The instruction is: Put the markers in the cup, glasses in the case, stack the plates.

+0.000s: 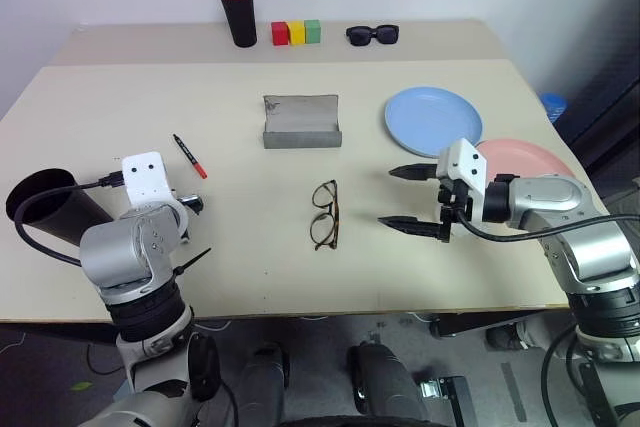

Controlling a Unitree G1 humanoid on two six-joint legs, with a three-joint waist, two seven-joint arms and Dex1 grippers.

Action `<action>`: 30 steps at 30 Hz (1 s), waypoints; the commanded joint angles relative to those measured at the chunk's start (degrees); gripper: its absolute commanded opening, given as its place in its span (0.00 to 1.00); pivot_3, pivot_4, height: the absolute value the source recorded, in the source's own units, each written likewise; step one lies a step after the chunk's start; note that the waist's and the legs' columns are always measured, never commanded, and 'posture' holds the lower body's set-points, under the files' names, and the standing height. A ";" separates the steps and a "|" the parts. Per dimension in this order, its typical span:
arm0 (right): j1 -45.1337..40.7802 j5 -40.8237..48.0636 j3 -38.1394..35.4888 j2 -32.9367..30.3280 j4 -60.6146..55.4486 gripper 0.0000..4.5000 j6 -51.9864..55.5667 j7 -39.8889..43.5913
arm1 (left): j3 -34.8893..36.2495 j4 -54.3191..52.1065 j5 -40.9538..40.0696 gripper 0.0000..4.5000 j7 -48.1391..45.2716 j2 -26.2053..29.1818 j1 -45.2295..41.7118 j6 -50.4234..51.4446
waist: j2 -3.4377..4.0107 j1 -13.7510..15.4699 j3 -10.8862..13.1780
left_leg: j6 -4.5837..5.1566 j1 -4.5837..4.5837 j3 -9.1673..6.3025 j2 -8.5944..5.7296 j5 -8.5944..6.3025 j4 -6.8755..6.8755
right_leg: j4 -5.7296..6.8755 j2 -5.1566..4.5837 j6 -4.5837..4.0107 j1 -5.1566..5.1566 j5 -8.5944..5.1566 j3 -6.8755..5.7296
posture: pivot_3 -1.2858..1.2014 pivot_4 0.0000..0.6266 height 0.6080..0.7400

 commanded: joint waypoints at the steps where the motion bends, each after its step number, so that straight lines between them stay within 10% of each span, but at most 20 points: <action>1: 0.23 0.07 0.20 0.68 -0.71 1.00 -1.36 -0.46 | 3.05 -1.44 -0.68 0.86 -0.66 -2.66 0.18 0.48 | -0.01 0.02 0.00 | 0.00 -0.01 0.00 0.00 0.00 0.00 | 0.00 0.00 0.00 -0.01 0.00 0.00 | 0.52 0.24 1.00; 9: 0.43 -0.49 0.91 2.16 0.26 1.00 -2.46 -1.38 | 3.69 -1.83 0.32 0.01 0.32 -4.06 -0.30 0.48 | 0.00 0.12 -0.01 | 0.00 0.02 0.00 -0.01 0.00 0.01 | -0.01 -0.01 0.00 0.04 0.00 0.00 | 0.52 0.24 1.00; 14: 0.24 -1.36 1.49 3.44 1.01 1.00 -3.64 -2.75 | -10.79 -7.06 2.00 0.01 -2.48 6.01 0.52 -12.85 | -0.10 0.09 0.05 | -0.02 -0.03 -0.03 0.00 0.01 0.00 | 0.00 0.02 0.00 -0.03 0.00 0.00 | 0.52 0.24 1.00; 18: -1.85 -1.76 0.48 7.14 3.02 1.00 -4.64 -6.92 | -5.07 -8.03 -2.12 0.01 -5.31 1.36 -2.61 -23.48 | -0.09 0.34 0.04 | -0.02 -0.01 0.02 -0.01 0.00 0.01 | -0.06 -0.03 0.00 0.04 0.01 0.01 | 0.52 0.24 1.00; 23: -4.63 7.64 -2.97 14.87 -0.66 1.00 -2.16 -9.01 | -7.07 -8.92 5.63 0.01 -3.12 9.21 1.37 -47.97 | -0.07 -0.33 0.04 | -0.04 -0.01 0.03 0.09 0.02 -0.12 | 0.01 0.07 -0.04 -0.15 0.02 0.05 | 0.52 0.24 1.00; 30: -7.62 10.78 0.80 19.88 -3.04 1.00 -1.52 -8.36 | -0.84 -6.26 13.06 0.01 5.77 10.89 5.94 -56.88 | -0.07 0.09 0.02 | 0.00 -0.02 0.02 0.02 0.00 -0.02 | -0.04 0.00 -0.02 -0.04 0.02 0.03 | 0.52 0.24 1.00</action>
